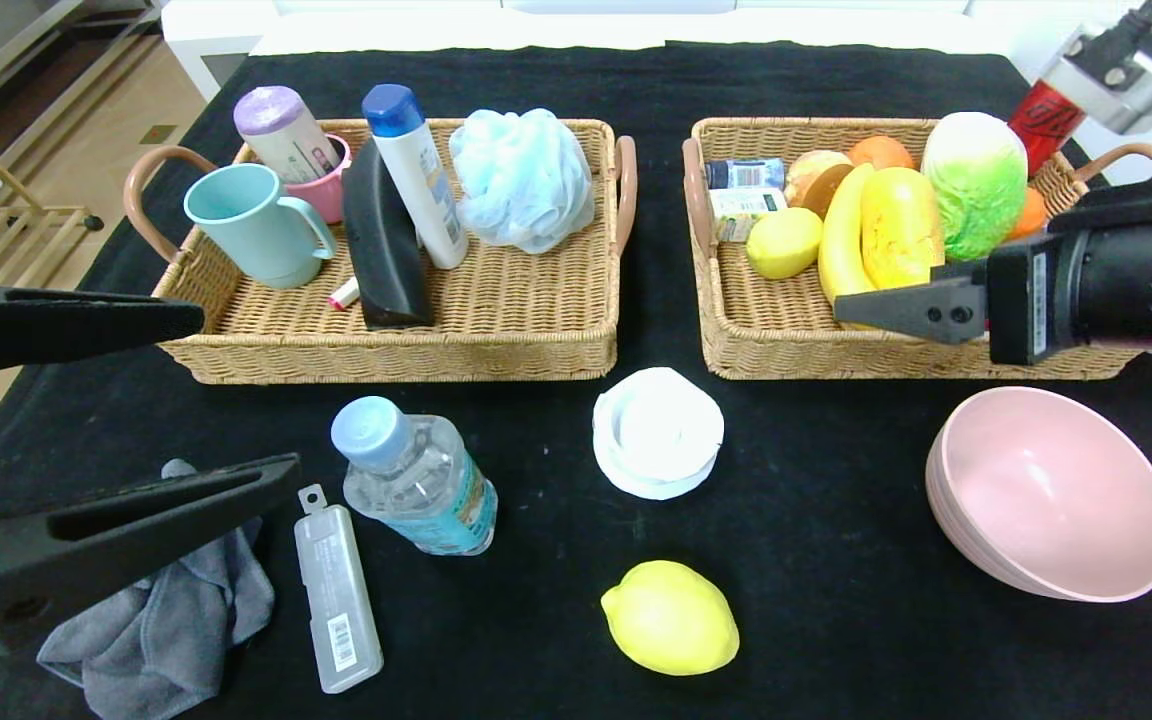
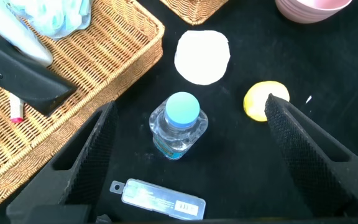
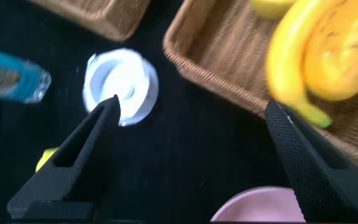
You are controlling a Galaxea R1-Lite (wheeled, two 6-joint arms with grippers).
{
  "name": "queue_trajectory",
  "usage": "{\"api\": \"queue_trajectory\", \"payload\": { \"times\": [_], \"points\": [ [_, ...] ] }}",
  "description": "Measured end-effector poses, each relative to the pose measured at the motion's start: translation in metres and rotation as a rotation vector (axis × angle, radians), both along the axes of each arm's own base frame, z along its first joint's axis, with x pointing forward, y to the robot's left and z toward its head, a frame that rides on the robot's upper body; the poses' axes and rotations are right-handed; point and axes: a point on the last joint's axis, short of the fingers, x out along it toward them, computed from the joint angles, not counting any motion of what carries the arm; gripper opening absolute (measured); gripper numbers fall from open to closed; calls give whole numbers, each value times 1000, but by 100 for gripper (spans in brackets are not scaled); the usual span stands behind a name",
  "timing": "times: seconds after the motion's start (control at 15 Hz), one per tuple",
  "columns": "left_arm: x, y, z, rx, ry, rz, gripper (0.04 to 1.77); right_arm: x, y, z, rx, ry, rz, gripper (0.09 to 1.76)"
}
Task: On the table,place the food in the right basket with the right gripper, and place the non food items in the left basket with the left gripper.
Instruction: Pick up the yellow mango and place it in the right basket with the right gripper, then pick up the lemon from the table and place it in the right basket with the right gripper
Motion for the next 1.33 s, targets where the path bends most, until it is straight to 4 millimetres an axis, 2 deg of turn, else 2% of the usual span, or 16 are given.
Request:
{"api": "queue_trajectory", "payload": {
  "times": [0.47, 1.0, 1.33],
  "points": [
    [0, 0, 0, 0, 0, 0, 172, -21, 26, -41, -41, -53, 173, 170],
    [0, 0, 0, 0, 0, 0, 172, -32, 61, -75, -142, 21, 252, 170],
    [0, 0, 0, 0, 0, 0, 172, -37, 78, -89, -178, 45, 292, 170]
  ]
}}
